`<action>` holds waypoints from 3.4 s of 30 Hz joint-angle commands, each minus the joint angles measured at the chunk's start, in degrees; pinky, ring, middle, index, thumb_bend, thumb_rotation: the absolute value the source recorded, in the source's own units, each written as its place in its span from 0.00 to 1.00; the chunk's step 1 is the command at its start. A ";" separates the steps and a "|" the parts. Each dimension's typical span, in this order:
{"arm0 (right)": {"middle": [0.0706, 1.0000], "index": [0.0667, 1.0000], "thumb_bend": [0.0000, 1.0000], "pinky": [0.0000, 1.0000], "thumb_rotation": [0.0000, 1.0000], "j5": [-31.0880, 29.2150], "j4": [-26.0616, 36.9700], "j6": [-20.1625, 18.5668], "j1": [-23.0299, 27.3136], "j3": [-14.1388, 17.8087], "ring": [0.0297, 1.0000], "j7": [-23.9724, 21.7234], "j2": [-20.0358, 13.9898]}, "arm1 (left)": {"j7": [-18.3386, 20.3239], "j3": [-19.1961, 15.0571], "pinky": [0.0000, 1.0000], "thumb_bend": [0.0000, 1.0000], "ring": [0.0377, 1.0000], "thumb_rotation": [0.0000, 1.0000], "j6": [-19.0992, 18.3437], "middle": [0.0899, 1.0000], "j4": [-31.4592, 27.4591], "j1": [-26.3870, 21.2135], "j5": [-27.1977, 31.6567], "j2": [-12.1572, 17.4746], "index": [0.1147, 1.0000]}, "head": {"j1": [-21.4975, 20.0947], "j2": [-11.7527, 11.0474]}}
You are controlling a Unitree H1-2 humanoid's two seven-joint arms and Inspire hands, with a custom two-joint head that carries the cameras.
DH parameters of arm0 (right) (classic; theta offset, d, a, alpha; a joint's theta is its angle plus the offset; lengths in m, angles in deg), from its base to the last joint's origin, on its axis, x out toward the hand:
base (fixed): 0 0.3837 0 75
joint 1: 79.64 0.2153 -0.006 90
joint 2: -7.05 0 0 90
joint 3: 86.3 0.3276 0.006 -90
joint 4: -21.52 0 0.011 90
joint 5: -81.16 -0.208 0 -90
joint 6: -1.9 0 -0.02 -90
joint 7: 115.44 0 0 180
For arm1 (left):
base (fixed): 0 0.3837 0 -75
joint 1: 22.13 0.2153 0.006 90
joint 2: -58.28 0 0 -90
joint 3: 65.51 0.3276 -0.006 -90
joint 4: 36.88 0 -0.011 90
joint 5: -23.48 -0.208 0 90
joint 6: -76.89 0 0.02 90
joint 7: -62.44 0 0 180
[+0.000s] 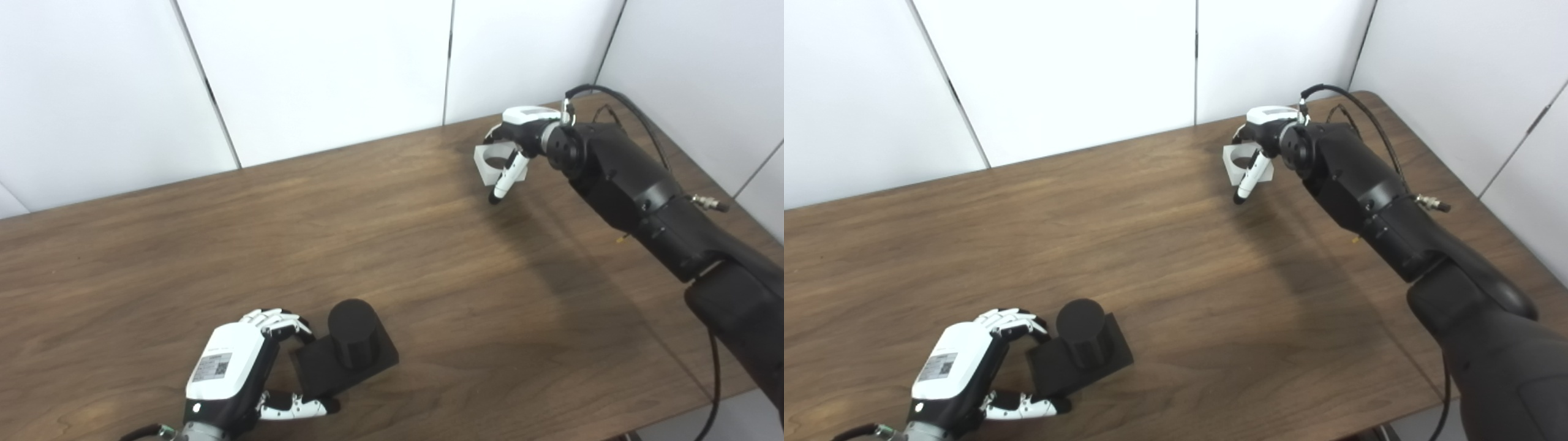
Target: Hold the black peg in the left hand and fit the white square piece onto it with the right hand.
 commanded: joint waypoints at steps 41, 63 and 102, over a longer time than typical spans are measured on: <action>0.71 0.45 0.52 0.75 0.13 -0.31 -1.23 8.57 0.56 2.61 0.76 8.94 -2.69 | 2.27 0.11 0.88 0.51 0.81 0.04 0.07 0.72 -0.77 0.21 -1.90 0.13 0.42 | -0.36 0.67; 0.73 0.45 0.52 0.76 0.13 2.42 4.16 10.92 -0.66 0.60 0.83 8.15 -4.14 | 1.49 0.83 0.88 0.51 0.81 0.04 0.19 0.72 1.86 -1.01 -2.83 -1.43 0.42 | 1.27 0.19; 0.75 0.45 0.52 0.92 0.13 -8.21 57.84 0.66 7.59 1.48 0.87 -34.40 2.14 | 1.28 6.15 0.89 0.51 0.83 0.05 -3.82 0.74 6.16 -4.29 -7.86 -6.09 0.42 | 13.05 4.37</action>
